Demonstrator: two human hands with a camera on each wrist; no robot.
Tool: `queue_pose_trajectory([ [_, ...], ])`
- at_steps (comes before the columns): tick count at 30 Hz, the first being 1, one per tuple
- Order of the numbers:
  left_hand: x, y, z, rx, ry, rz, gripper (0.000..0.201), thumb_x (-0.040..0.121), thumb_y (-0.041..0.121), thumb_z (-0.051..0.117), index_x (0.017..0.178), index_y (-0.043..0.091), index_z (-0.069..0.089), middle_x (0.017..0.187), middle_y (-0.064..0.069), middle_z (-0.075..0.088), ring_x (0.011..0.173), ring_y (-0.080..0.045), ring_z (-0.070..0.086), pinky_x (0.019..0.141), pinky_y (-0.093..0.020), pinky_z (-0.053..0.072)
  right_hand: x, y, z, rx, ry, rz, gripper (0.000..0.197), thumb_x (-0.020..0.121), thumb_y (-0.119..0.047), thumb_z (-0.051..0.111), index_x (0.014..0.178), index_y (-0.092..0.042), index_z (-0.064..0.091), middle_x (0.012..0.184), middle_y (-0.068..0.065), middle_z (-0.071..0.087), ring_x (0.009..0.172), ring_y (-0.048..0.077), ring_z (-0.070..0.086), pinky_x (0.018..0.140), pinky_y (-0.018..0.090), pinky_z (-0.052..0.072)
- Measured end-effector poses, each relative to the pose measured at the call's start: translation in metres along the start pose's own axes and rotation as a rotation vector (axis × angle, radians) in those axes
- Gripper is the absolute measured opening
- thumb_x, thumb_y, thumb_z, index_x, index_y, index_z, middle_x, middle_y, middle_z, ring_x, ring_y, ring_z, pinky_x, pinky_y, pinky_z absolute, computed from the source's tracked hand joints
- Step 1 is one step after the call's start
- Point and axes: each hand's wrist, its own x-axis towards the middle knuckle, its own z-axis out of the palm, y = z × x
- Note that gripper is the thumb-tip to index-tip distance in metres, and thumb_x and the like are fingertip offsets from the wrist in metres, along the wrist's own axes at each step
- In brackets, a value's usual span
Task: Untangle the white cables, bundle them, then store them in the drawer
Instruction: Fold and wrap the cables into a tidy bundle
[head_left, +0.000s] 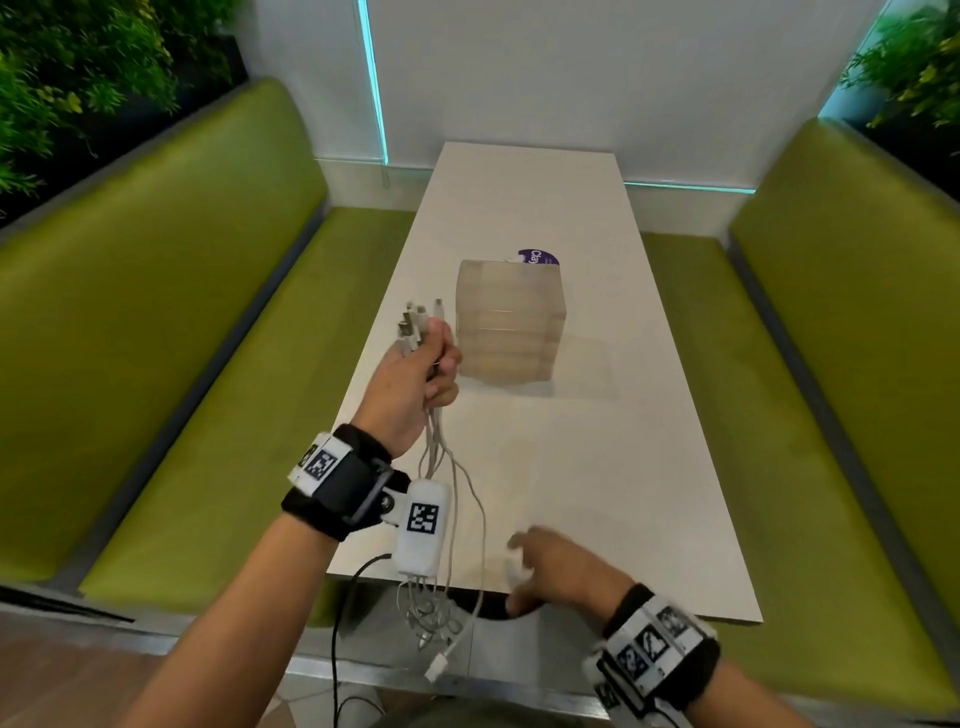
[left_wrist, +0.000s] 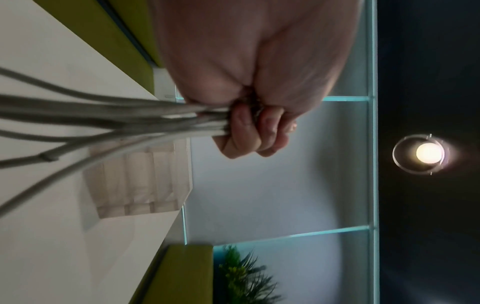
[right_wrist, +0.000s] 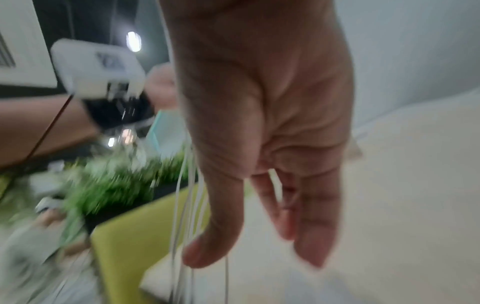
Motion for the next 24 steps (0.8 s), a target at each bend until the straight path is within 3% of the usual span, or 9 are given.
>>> queue_pose_trajectory([
  [4, 0.020, 0.002, 0.028, 0.128, -0.095, -0.004, 0.036, 0.100, 0.040, 0.036, 0.070, 0.020, 0.037, 0.055, 0.006, 0.032, 0.040, -0.004, 0.020, 0.040, -0.019, 0.017, -0.010, -0.028, -0.083, 0.264, 0.360, -0.152, 0.086, 0.073, -0.046, 0.075, 0.143, -0.014, 0.035, 0.137, 0.008, 0.047, 0.118, 0.016, 0.049, 0.099, 0.029, 0.042],
  [7, 0.037, 0.015, 0.053, 0.195, -0.138, 0.013, 0.038, 0.097, 0.045, 0.042, 0.066, 0.024, 0.033, 0.055, 0.008, 0.022, 0.045, -0.007, 0.015, 0.041, -0.021, 0.014, -0.020, -0.058, -0.133, 0.521, 0.361, -0.397, 0.067, 0.082, -0.036, 0.070, 0.140, -0.020, 0.040, 0.137, -0.007, 0.046, 0.131, 0.009, 0.040, 0.105, 0.026, 0.038],
  [10, 0.053, 0.034, 0.076, 0.175, -0.174, 0.021, 0.038, 0.096, 0.046, 0.047, 0.066, 0.025, 0.035, 0.053, 0.009, 0.022, 0.044, -0.006, 0.016, 0.037, -0.019, 0.018, -0.027, -0.084, -0.161, 0.635, 0.302, -0.556, 0.047, 0.088, -0.029, 0.063, 0.128, -0.007, 0.052, 0.126, 0.005, 0.062, 0.119, 0.019, 0.056, 0.101, 0.032, 0.044],
  [13, 0.065, 0.060, 0.092, 0.187, -0.173, 0.026, 0.045, 0.096, 0.049, 0.044, 0.062, 0.021, 0.036, 0.049, 0.007, 0.031, 0.041, -0.007, 0.029, 0.038, -0.019, 0.027, -0.034, -0.097, -0.173, 0.653, 0.366, -0.588, 0.038, 0.096, -0.025, 0.052, 0.110, 0.010, 0.058, 0.098, 0.017, 0.064, 0.089, 0.028, 0.057, 0.081, 0.035, 0.043],
  [14, 0.068, 0.069, 0.095, 0.210, -0.167, 0.038, 0.047, 0.096, 0.049, 0.043, 0.059, 0.020, 0.039, 0.048, 0.005, 0.035, 0.042, -0.010, 0.040, 0.042, -0.021, 0.036, -0.036, -0.101, -0.177, 0.670, 0.383, -0.592, 0.038, 0.097, -0.024, 0.050, 0.107, 0.011, 0.057, 0.091, 0.018, 0.060, 0.083, 0.027, 0.053, 0.076, 0.034, 0.041],
  [16, 0.073, 0.085, 0.098, 0.289, -0.164, 0.082, 0.055, 0.096, 0.051, 0.041, 0.050, 0.021, 0.049, 0.049, 0.000, 0.046, 0.059, -0.021, 0.065, 0.066, -0.028, 0.053, -0.043, -0.109, -0.185, 0.718, 0.394, -0.617, 0.029, 0.098, -0.025, 0.048, 0.106, 0.002, 0.057, 0.080, 0.014, 0.053, 0.072, 0.024, 0.049, 0.068, 0.030, 0.042],
  [18, 0.075, 0.098, 0.101, 0.344, -0.198, 0.125, 0.062, 0.094, 0.054, 0.040, 0.043, 0.022, 0.057, 0.052, -0.003, 0.057, 0.082, -0.029, 0.073, 0.090, -0.038, 0.052, -0.049, -0.116, -0.193, 0.752, 0.417, -0.634, 0.021, 0.100, -0.025, 0.044, 0.100, -0.005, 0.052, 0.070, 0.005, 0.047, 0.059, 0.012, 0.048, 0.056, 0.021, 0.043],
  [22, 0.077, 0.115, 0.109, 0.331, -0.192, 0.145, 0.047, 0.069, 0.062, 0.056, 0.044, 0.022, 0.056, 0.049, 0.000, 0.056, 0.088, -0.032, 0.072, 0.098, -0.047, 0.049, -0.049, -0.120, -0.202, 0.814, 0.471, -0.662, 0.026, 0.101, -0.028, 0.039, 0.080, -0.015, 0.047, 0.058, -0.008, 0.047, 0.051, 0.007, 0.045, 0.049, 0.020, 0.039],
  [24, 0.079, 0.117, 0.113, 0.361, -0.196, 0.149, 0.050, 0.072, 0.063, 0.056, 0.053, 0.017, 0.052, 0.047, 0.000, 0.055, 0.087, -0.032, 0.072, 0.099, -0.049, 0.048, -0.048, -0.118, -0.202, 0.809, 0.466, -0.653, 0.026, 0.101, -0.029, 0.039, 0.081, -0.017, 0.048, 0.059, -0.008, 0.050, 0.052, 0.006, 0.047, 0.051, 0.021, 0.039],
])
